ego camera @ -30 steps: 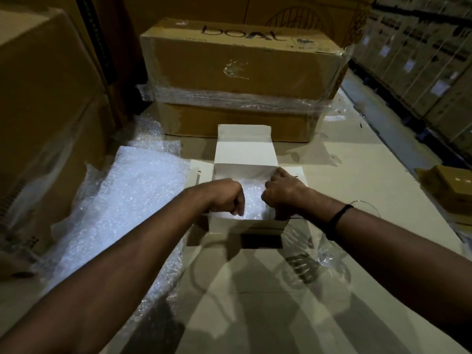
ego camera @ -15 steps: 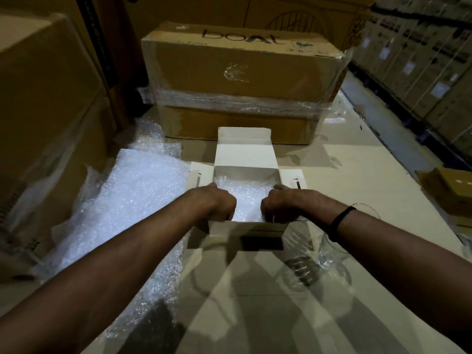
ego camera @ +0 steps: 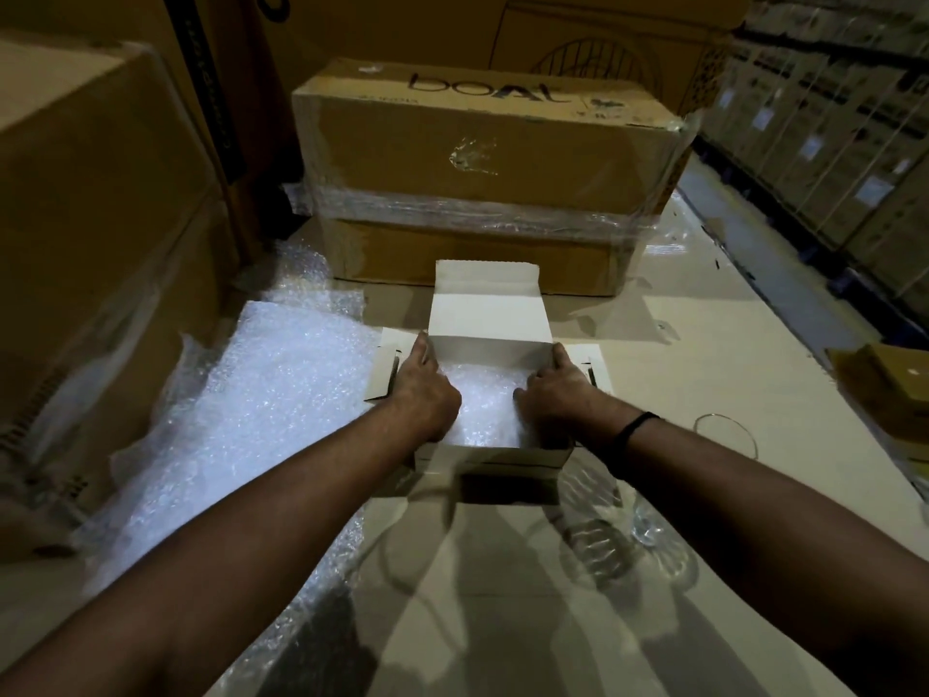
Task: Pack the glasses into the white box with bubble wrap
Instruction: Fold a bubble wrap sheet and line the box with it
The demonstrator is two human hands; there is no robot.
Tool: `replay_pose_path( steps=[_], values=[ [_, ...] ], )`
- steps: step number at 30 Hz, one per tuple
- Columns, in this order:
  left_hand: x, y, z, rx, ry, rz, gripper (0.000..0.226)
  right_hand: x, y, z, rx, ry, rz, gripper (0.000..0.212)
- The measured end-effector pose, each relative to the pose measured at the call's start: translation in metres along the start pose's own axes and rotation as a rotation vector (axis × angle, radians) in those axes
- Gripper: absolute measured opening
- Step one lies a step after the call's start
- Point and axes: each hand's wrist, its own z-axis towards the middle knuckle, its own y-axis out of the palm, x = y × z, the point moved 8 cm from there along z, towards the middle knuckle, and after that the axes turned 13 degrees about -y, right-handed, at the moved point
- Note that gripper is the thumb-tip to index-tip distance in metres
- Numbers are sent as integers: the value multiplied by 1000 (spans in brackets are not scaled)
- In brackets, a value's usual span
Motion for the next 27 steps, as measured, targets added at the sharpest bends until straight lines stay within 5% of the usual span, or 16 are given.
replay_pose_path(
  steps=[5, 8, 14, 17, 22, 27],
  values=[
    [-5, -7, 7, 21, 3, -139, 20, 10, -28, -6, 97, 46, 138, 54],
    [-1, -12, 2, 40, -4, -172, 51, 4, -38, -2, 254, 63, 259, 75],
    [5, -3, 0, 21, -30, -235, 61, -11, -27, 2, 236, 60, 255, 73],
    [-5, -12, 0, 137, -41, -242, 53, -2, -32, -10, 228, 80, 158, 76],
    [-11, -5, -6, 118, -52, -42, 23, 2, -12, -22, 70, 108, 63, 36],
    [-12, -5, -6, 93, -59, -109, 28, -4, -10, -23, 74, 96, 70, 32]
  ],
)
